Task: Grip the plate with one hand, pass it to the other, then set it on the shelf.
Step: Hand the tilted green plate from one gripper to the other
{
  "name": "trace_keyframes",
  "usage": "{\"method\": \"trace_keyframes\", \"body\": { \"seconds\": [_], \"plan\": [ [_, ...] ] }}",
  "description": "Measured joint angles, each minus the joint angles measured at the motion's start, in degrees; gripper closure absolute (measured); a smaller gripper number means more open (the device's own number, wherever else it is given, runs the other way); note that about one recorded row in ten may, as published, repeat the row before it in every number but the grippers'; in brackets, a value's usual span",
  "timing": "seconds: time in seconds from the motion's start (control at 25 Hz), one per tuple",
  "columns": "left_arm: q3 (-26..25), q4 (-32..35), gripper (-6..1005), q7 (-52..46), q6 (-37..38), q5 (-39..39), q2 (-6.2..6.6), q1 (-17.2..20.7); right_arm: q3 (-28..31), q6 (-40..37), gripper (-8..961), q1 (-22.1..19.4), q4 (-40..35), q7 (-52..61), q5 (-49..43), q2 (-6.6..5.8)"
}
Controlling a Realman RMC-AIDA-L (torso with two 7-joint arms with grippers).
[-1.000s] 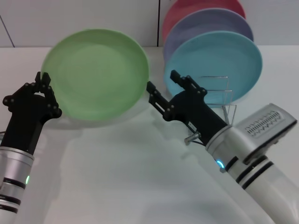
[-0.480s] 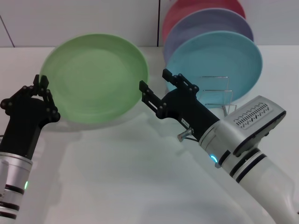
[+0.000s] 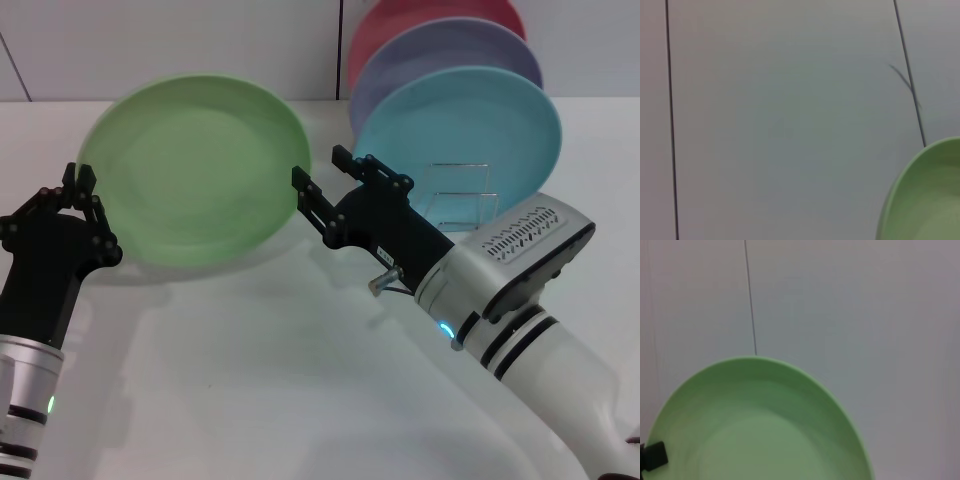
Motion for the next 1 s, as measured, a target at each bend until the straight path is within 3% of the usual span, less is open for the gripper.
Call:
{"method": "trace_keyframes", "body": {
  "seconds": [0.32, 0.68, 0.84, 1.0],
  "plan": [
    [0.82, 0.0, 963, 0.11, 0.12, -0.69, 0.0, -0.12, 0.75, 0.19, 468, 0.48, -0.2, -0.04, 0.0, 0.0],
    [1.02, -0.02, 962, 0.14, 0.28, -0.69, 0.0, -0.26, 1.43, 0.57, 467, 0.81, -0.29, -0.08, 0.0, 0.0],
    [1.33, -0.09, 962, 0.14, 0.29, -0.68, 0.0, -0.6, 1.43, 0.95, 597, 1.26, -0.3, -0.05, 0.0, 0.01],
    [1.35, -0.1, 962, 0.14, 0.29, -0.68, 0.0, -0.69, 1.48, 1.72, 632, 1.35, -0.35, 0.13, 0.0, 0.07]
  ]
}}
